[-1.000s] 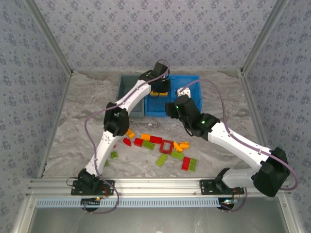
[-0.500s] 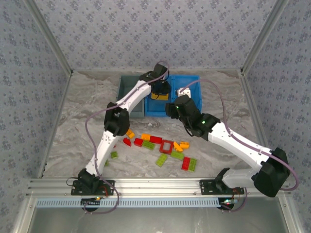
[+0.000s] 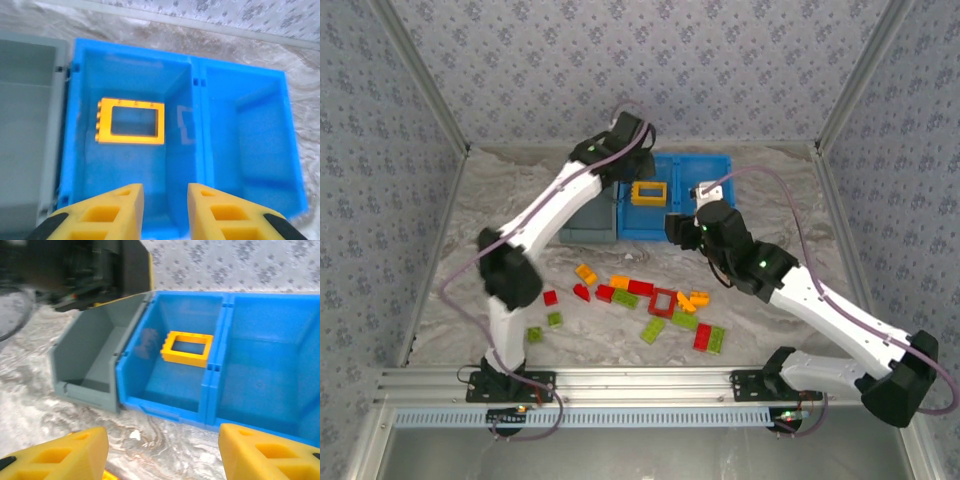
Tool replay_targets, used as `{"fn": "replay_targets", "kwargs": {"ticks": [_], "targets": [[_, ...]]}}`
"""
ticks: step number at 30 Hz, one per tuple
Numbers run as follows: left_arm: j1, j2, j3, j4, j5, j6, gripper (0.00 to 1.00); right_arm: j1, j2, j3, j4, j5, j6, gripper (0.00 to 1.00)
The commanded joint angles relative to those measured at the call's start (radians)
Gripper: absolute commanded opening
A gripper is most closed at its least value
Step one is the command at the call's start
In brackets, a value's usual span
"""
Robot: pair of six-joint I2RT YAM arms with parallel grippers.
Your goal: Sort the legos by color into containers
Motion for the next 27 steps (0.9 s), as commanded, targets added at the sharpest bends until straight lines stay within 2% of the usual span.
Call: {"fn": "replay_targets", "kwargs": {"ticks": [1,4,7,10,13,15,21,27], "targets": [[-0.02,-0.294,-0.353,-0.025,-0.103,-0.156,0.29,0.05,-0.043,-0.045,-0.003,-0.094,-0.06,0.63],[-0.027,-0.528,-0.645,-0.079,-0.115,-0.225,0.29,0.132,-0.047,-0.088,0.021,-0.105,-0.07,0.64],[-0.028,-0.714,-0.86,-0.202,-0.107,-0.277,0.3,0.2,-0.025,-0.125,0.041,-0.101,-0.047,0.64],[-0.036,-0.866,-1.063,-0.269,-0.05,-0.343,0.42,0.25,0.007,-0.154,0.08,-0.103,-0.013,0.64],[-0.04,-0.97,-1.232,-0.241,0.013,-0.364,0.44,0.299,0.058,-0.167,0.134,-0.132,0.022,0.65],[-0.04,-0.98,-1.288,-0.2,0.04,-0.344,0.48,0.334,0.093,-0.167,0.163,-0.151,0.038,0.65],[-0.039,-0.872,-1.34,-0.095,0.065,-0.291,0.53,0.442,0.184,-0.173,0.254,-0.157,0.097,0.65],[-0.003,-0.802,-1.375,-0.06,0.078,-0.263,0.57,0.48,0.213,-0.175,0.27,-0.126,0.13,0.65]]}}
